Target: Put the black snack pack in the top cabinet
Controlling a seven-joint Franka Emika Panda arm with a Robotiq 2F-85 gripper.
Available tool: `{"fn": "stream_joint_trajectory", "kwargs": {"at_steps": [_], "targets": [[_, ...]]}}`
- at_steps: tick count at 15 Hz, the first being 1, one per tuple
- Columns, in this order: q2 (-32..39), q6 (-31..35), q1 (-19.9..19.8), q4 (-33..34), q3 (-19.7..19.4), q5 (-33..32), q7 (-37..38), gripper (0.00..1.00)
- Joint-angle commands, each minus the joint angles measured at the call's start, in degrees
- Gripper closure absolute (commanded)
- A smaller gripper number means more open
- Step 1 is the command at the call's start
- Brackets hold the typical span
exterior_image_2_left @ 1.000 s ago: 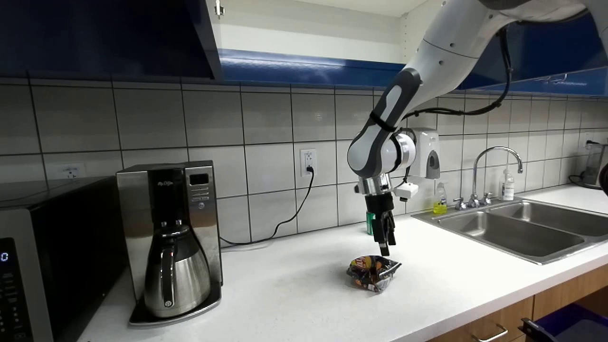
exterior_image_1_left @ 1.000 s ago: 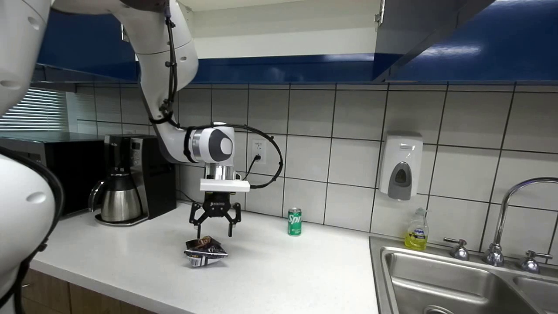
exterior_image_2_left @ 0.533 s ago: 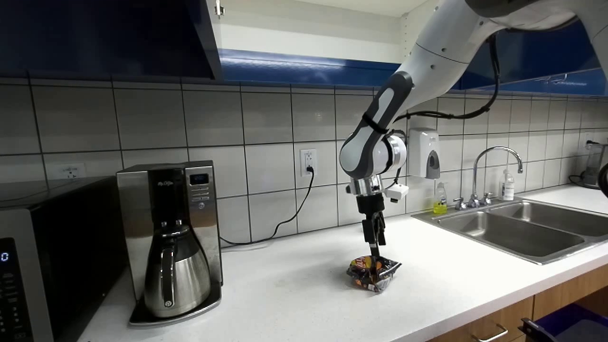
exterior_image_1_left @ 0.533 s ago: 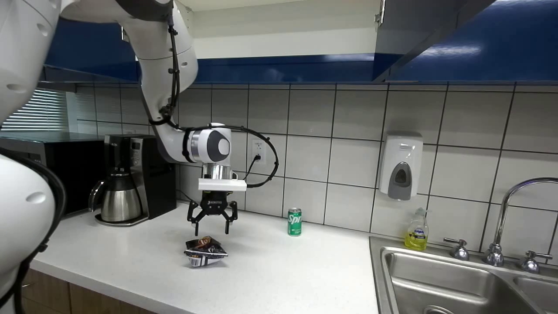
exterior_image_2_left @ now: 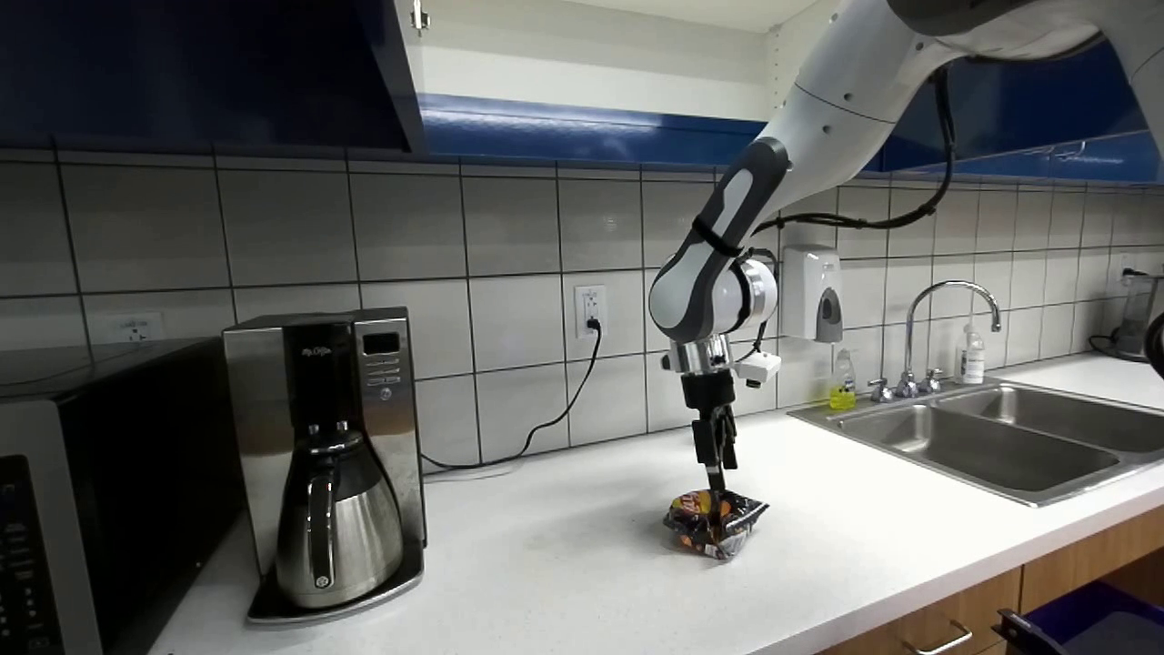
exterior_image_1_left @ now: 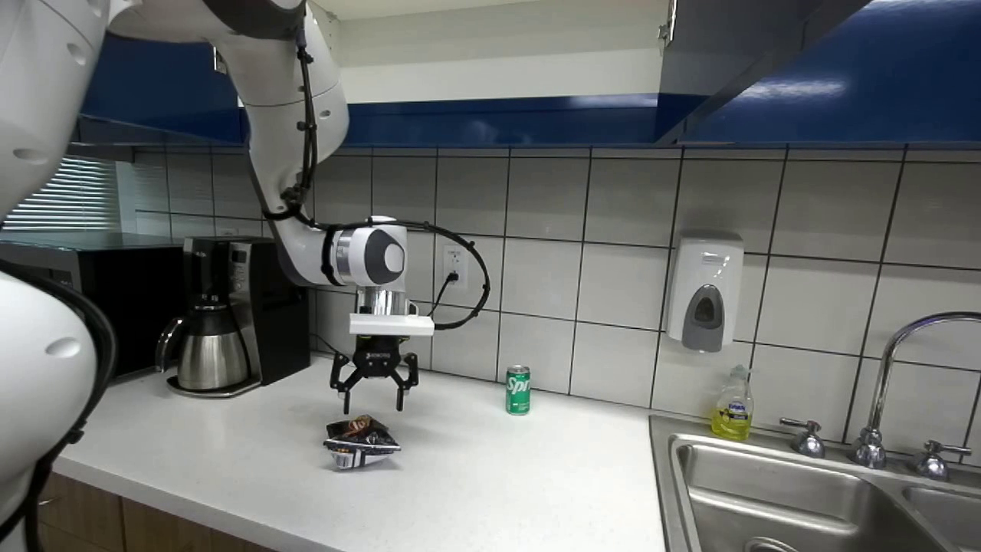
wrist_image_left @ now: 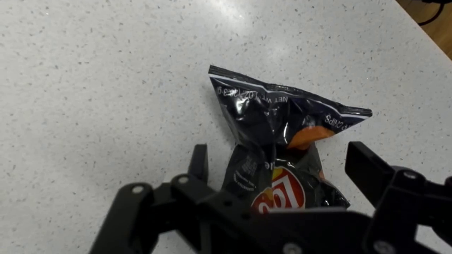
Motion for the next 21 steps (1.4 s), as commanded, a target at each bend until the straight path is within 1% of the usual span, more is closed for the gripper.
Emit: {"fn": "stream_joint_trajectory", "kwargs": {"at_steps": [1, 3, 7, 21], "targets": [[-0.1, 0.6, -1.3, -0.2, 1.4, -0.4, 0.2, 0.0], [0.2, 2.0, -1.5, -0.5, 1.5, 0.1, 0.1, 0.0], [1.2, 2.9, -1.6, -0.1, 1.7, -0.1, 0.0, 0.0], [3.2, 1.1, -1.1, 1.0, 1.7, -1.2, 1.0, 0.0]]}}
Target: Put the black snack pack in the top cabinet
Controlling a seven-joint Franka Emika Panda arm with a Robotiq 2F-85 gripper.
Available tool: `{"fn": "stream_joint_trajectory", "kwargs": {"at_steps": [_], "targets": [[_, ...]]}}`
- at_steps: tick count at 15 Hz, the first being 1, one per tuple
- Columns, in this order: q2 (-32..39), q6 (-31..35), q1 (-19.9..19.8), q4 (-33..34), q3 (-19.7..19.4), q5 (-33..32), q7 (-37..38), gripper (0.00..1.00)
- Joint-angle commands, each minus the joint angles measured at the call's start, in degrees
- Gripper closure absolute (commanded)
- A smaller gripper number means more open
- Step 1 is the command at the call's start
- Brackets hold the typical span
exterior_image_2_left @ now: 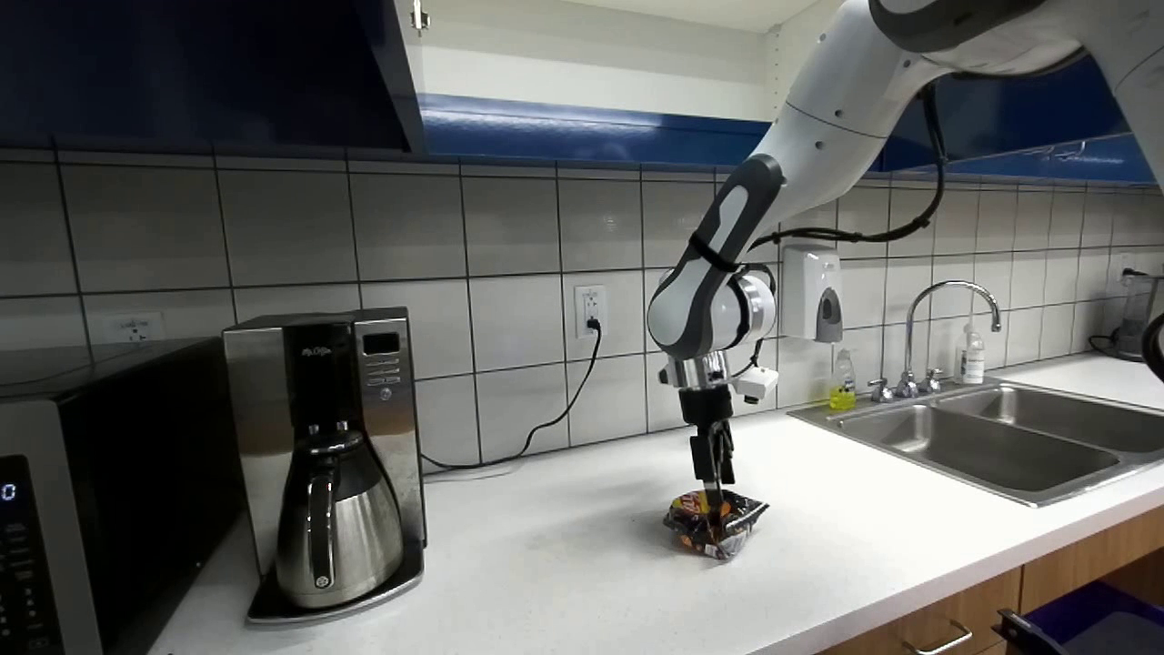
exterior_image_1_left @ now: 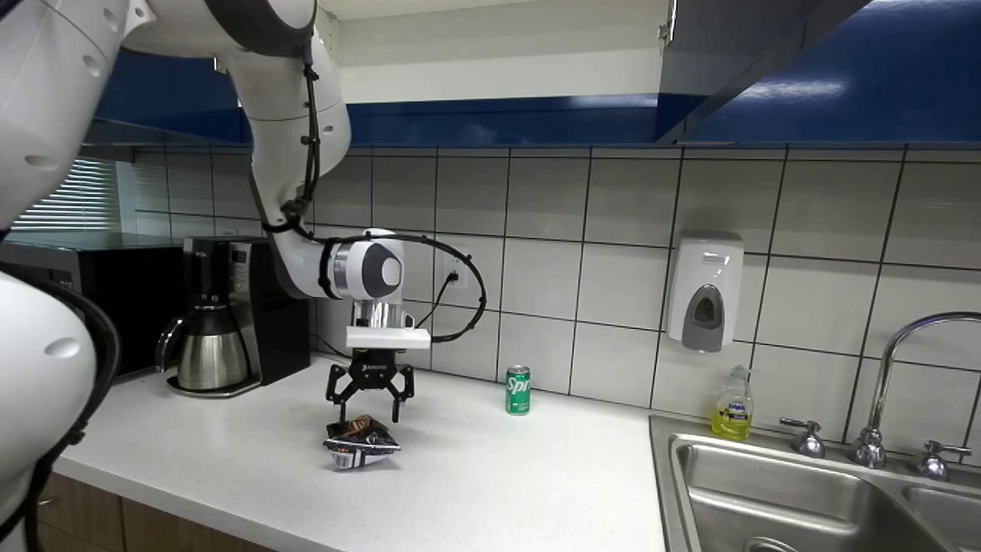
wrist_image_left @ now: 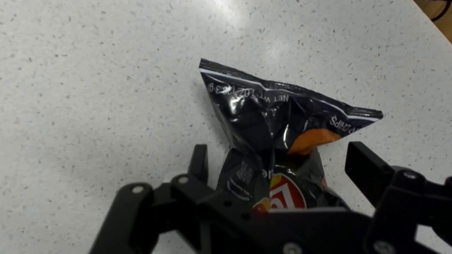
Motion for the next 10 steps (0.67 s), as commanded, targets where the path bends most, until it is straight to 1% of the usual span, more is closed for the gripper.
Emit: {"fn": "stream_joint_trajectory", "kwargs": {"at_steps": [1, 2, 3, 6, 7, 9, 10], "targets": [[0.8, -1.4, -0.9, 1.3, 1.0, -1.2, 1.1, 0.0], [1.0, -1.4, -0.9, 1.4, 1.0, -1.2, 1.1, 0.2], [1.1, -1.4, -0.9, 1.4, 1.1, -1.2, 1.1, 0.26], [1.2, -1.5, -1.0, 1.6, 1.1, -1.1, 1.1, 0.51], [1.3, -1.5, -1.0, 1.6, 1.1, -1.1, 1.1, 0.58], [1.4, -1.6, -1.0, 1.7, 1.2, -1.1, 1.0, 0.75], [1.4, -1.6, -1.0, 1.8, 1.2, -1.1, 1.0, 0.82]]}}
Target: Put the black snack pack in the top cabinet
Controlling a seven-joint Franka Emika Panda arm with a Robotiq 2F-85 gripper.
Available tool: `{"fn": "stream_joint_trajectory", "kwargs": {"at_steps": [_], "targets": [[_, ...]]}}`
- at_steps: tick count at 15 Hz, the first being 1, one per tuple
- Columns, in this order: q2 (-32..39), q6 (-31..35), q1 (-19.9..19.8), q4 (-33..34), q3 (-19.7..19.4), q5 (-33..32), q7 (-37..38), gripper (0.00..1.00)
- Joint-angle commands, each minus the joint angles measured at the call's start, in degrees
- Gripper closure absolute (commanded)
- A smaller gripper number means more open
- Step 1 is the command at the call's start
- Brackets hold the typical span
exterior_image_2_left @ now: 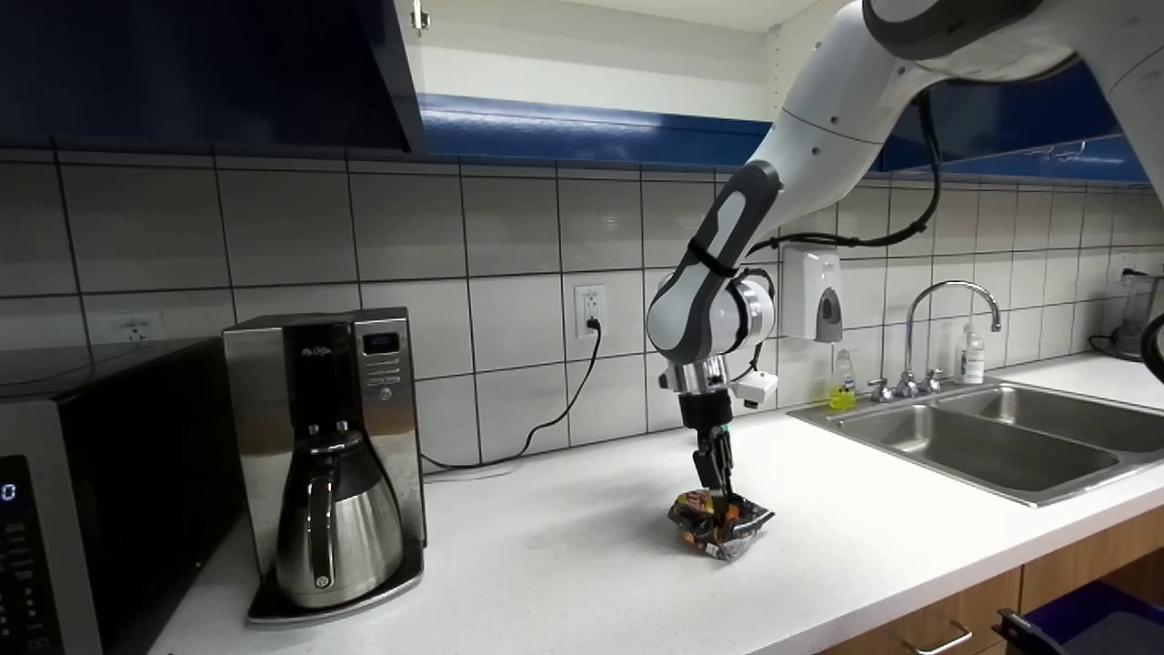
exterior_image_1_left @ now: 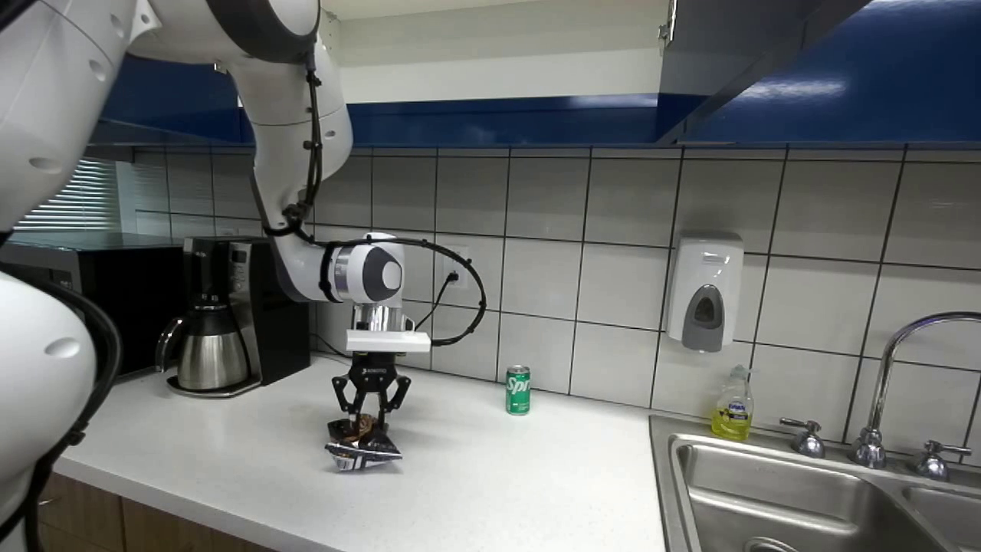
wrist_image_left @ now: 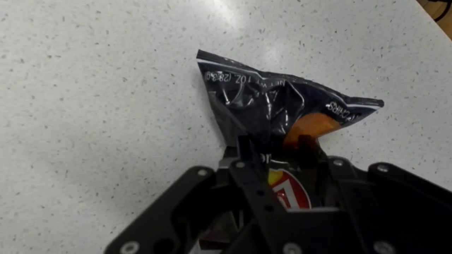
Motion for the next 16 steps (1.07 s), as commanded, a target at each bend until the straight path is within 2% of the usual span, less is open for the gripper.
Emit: {"fn": "stream_joint_trajectory", "kwargs": {"at_steps": [1, 2, 3, 16], "targets": [[0.5, -1.6, -1.0, 1.4, 1.2, -1.0, 0.8, 0.89], [0.5, -1.7, -1.0, 1.5, 1.2, -1.0, 0.8, 0.98], [0.6, -1.8, -1.0, 1.6, 1.2, -1.0, 0.8, 1.0], [0.1, -1.7, -1.4, 1.8, 2.0, 0.2, 0.4, 1.0]]}}
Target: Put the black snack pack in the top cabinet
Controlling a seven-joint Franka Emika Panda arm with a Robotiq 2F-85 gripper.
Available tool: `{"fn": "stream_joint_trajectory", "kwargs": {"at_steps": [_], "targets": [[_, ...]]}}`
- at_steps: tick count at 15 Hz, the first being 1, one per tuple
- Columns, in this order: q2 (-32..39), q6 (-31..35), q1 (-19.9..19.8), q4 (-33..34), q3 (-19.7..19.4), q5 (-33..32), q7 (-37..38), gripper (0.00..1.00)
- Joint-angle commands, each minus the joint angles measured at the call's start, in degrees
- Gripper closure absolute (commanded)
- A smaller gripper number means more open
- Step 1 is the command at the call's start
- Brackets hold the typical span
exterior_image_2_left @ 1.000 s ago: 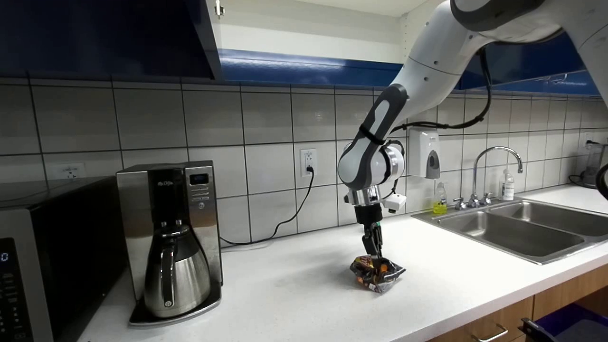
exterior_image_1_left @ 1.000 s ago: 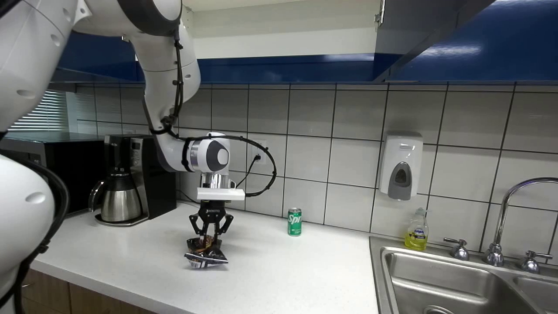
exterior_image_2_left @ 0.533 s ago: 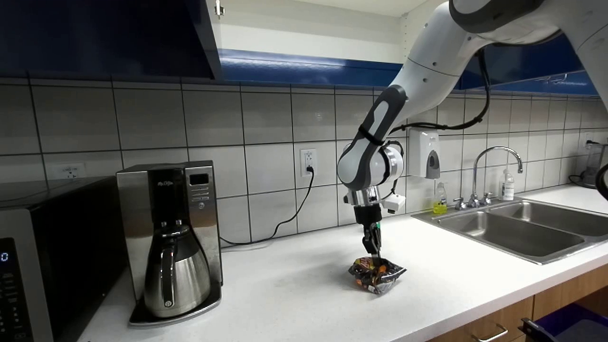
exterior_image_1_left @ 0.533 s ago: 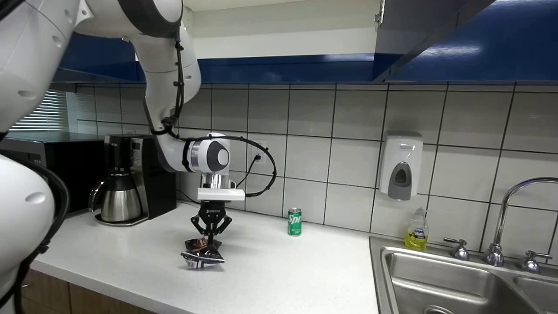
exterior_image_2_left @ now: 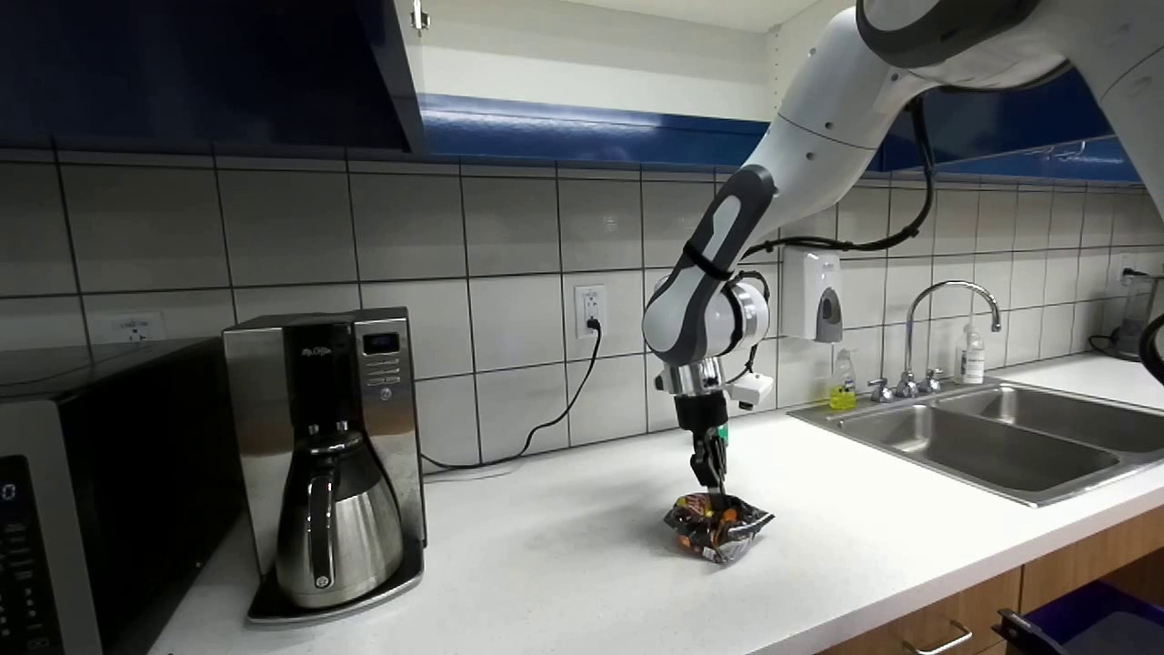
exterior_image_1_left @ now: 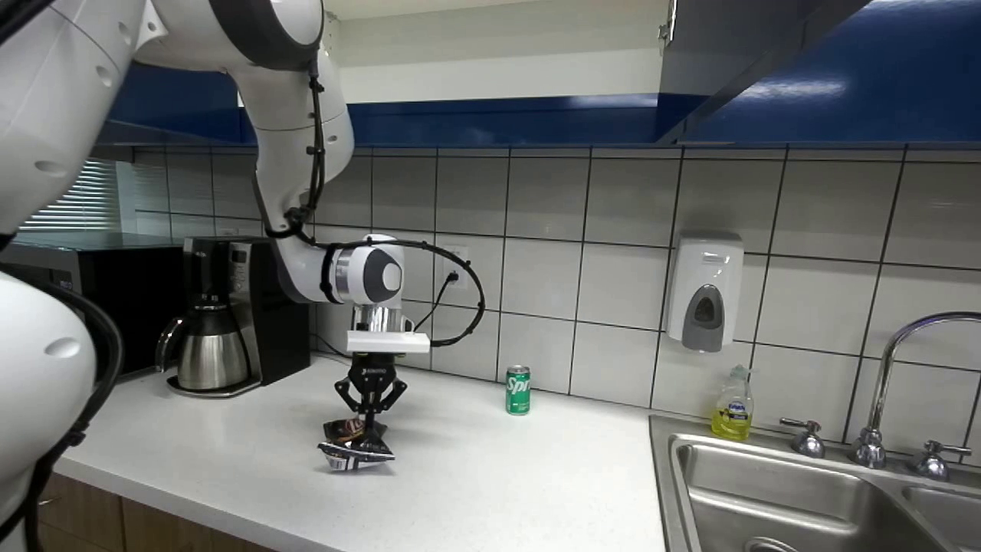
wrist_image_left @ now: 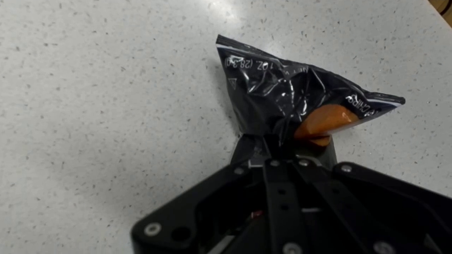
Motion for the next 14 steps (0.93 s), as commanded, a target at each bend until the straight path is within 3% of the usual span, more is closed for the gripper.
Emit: {"fn": "stream_joint_trajectory", "kwargs": {"at_steps": [1, 9, 14], "targets": [[-2.1, -1.1, -1.6, -0.4, 1.9, 0.7, 0.3, 1.0], [-10.4, 1.8, -2.7, -6.5, 2.7, 7.8, 0.3, 1.0], [-17.0, 6.6, -2.7, -13.8, 1.7, 14.1, 2.9, 1.0]]}}
